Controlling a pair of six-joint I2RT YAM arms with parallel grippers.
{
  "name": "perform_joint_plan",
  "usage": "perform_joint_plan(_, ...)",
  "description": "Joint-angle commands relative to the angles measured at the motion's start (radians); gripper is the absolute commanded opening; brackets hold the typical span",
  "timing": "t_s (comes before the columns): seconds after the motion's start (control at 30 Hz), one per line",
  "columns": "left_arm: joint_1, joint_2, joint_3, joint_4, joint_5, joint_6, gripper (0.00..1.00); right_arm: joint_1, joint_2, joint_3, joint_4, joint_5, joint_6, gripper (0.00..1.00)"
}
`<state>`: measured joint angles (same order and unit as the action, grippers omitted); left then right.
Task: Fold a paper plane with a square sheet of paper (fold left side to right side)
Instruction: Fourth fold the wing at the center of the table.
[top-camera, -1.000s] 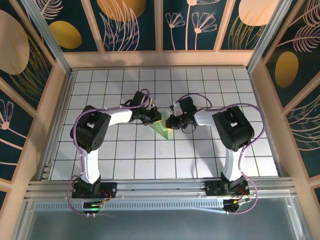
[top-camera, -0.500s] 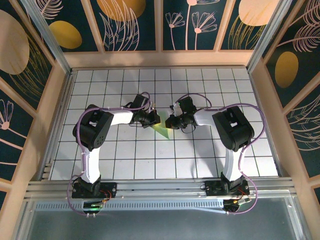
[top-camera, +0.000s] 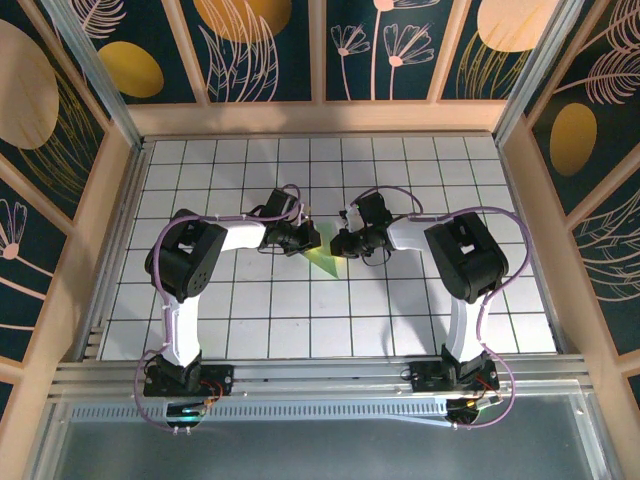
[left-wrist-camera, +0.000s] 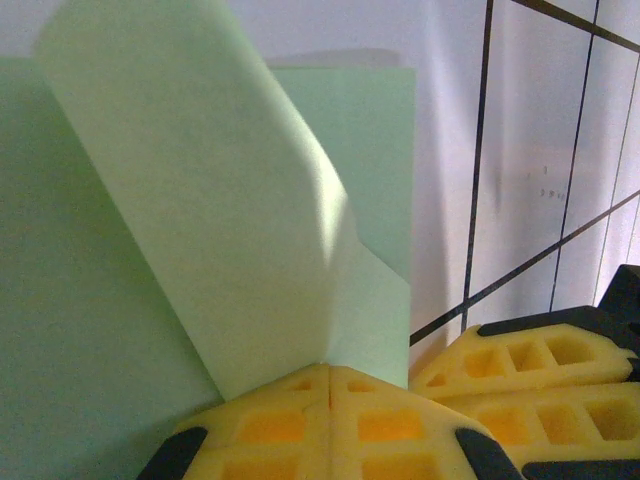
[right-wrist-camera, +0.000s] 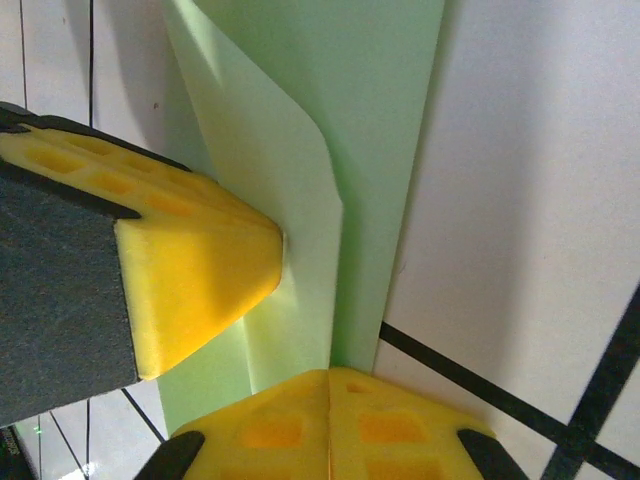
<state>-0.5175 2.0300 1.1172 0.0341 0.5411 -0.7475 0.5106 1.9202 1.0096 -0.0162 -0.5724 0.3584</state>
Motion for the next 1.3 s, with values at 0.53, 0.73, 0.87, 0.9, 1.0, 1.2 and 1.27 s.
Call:
perform_joint_plan(0.53,0.001,0.053,-0.045,-0.125,-0.119,0.037,0.00,-0.027,-0.243,-0.070,-0.084,-0.085,0.048,0.07)
perform_joint_plan(0.73,0.001,0.052,-0.043,-0.118,-0.115,0.032,0.00,0.011,-0.197,-0.138,0.039,-0.172,0.144,0.05)
perform_joint_plan(0.87,0.001,0.053,-0.042,-0.119,-0.115,0.034,0.00,0.031,-0.165,-0.145,0.064,-0.183,0.160,0.01)
perform_joint_plan(0.9,0.001,0.054,-0.042,-0.119,-0.115,0.034,0.00,0.031,-0.160,-0.151,0.076,-0.184,0.165,0.01)
perform_joint_plan(1.0,0.002,0.056,-0.042,-0.117,-0.113,0.032,0.00,0.031,-0.144,-0.161,0.101,-0.194,0.178,0.00)
perform_joint_plan(1.2,0.000,0.053,-0.045,-0.117,-0.116,0.032,0.00,0.054,-0.131,-0.181,0.112,-0.197,0.183,0.00)
perform_joint_plan(1.27,0.001,0.053,-0.045,-0.117,-0.116,0.033,0.00,0.058,-0.129,-0.190,0.113,-0.196,0.185,0.00)
